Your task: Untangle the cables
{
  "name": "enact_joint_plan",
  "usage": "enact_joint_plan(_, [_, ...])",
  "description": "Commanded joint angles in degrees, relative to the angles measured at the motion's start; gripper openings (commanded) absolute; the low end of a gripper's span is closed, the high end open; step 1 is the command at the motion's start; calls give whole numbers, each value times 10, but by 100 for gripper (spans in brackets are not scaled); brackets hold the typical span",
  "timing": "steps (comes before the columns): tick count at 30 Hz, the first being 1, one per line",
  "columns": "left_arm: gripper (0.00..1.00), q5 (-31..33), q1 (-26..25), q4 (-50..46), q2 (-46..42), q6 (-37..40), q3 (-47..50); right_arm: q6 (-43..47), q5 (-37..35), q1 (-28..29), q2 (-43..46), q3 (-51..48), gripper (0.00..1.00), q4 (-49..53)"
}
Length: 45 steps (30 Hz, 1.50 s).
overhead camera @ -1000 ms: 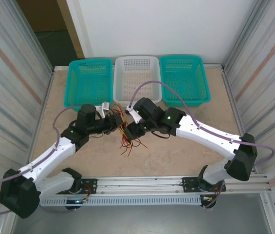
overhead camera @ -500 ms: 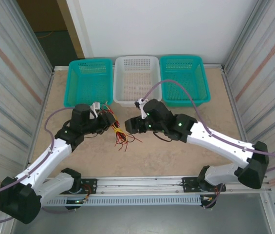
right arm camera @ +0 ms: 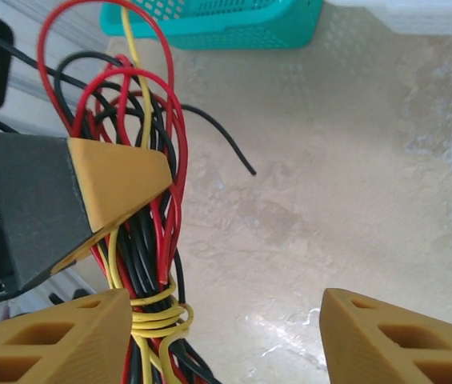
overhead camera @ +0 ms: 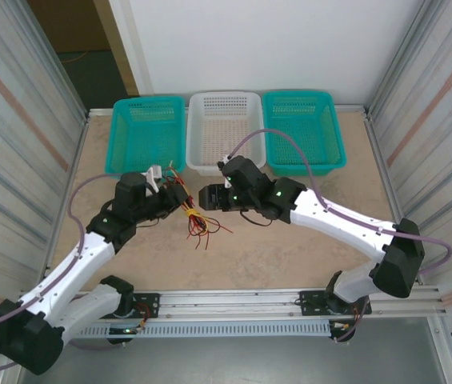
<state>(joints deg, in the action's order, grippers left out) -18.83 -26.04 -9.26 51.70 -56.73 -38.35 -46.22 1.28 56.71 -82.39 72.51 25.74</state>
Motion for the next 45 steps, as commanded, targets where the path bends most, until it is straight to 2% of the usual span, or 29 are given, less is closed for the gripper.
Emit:
enact_joint_plan(1, [0, 49, -11, 16, -20, 24, -4, -94, -48, 15, -18, 30, 60, 34])
enact_joint_plan(4, [0, 64, -13, 31, -28, 19, 8, -127, -50, 13, -34, 45, 47, 53])
enact_joint_plan(8, [0, 75, -14, 32, -34, 24, 12, -137, -37, 15, -44, 54, 38, 57])
enact_joint_plan(12, [0, 82, -16, 33, -33, 33, 11, -137, -36, 17, -48, 63, 33, 69])
enact_joint_plan(21, [0, 92, -27, 48, -35, 40, 22, -161, -5, 11, -47, 53, 30, 37])
enact_joint_plan(26, [0, 92, -27, 48, -39, 39, 29, -164, 4, 4, -42, 45, 20, 27])
enact_joint_plan(28, [0, 93, -27, 49, -39, 40, 30, -163, 6, 3, -42, 46, 21, 25])
enact_joint_plan(32, [0, 93, -27, 56, -38, 39, 33, -164, 10, 4, -45, 46, 33, 25])
enact_joint_plan(38, [0, 91, -27, 63, -35, 36, 34, -170, 21, 2, -54, 44, 24, 16])
enact_joint_plan(41, [0, 92, -27, 64, -35, 36, 35, -169, 27, 2, -59, 48, 26, 15])
enact_joint_plan(43, [0, 92, -27, 65, -35, 36, 35, -169, 28, 2, -63, 49, 31, 18])
enact_joint_plan(45, [0, 92, -27, 66, -35, 36, 36, -170, 29, 2, -65, 48, 30, 19])
